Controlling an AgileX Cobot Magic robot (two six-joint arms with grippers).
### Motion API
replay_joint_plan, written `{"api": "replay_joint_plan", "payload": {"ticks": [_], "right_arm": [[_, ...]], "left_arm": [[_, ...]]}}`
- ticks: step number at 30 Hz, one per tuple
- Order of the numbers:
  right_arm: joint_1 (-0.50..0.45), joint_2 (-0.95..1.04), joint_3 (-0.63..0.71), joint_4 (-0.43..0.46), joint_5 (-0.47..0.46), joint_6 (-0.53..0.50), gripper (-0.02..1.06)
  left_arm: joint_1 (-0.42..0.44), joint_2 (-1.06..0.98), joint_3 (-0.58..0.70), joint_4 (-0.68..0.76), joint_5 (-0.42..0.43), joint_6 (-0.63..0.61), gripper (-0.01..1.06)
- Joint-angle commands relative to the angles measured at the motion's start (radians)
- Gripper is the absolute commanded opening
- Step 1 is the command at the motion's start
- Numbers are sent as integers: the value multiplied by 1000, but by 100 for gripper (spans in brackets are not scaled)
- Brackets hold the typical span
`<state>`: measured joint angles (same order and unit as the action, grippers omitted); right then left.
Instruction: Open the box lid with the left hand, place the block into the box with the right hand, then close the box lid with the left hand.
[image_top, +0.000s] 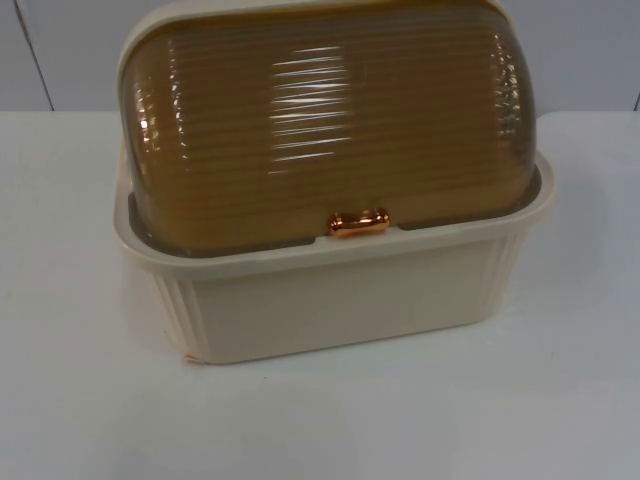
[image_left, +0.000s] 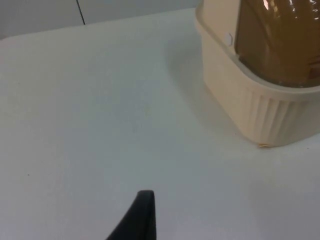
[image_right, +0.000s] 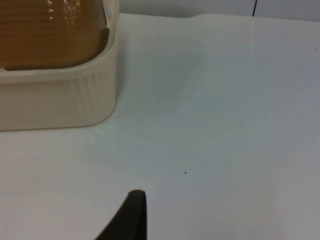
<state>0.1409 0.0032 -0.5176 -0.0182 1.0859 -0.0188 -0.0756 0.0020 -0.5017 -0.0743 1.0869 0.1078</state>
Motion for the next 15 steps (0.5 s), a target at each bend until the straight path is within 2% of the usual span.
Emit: {"api": "replay_joint_plan", "payload": {"ticks": [1, 15], "right_arm": [[1, -3, 3, 0, -8, 4, 105], [-9, -3, 3, -2, -8, 4, 105]], "left_arm": [[-4, -2, 4, 9, -9, -9, 103], [16, -2, 4, 14, -9, -9, 103]]}}
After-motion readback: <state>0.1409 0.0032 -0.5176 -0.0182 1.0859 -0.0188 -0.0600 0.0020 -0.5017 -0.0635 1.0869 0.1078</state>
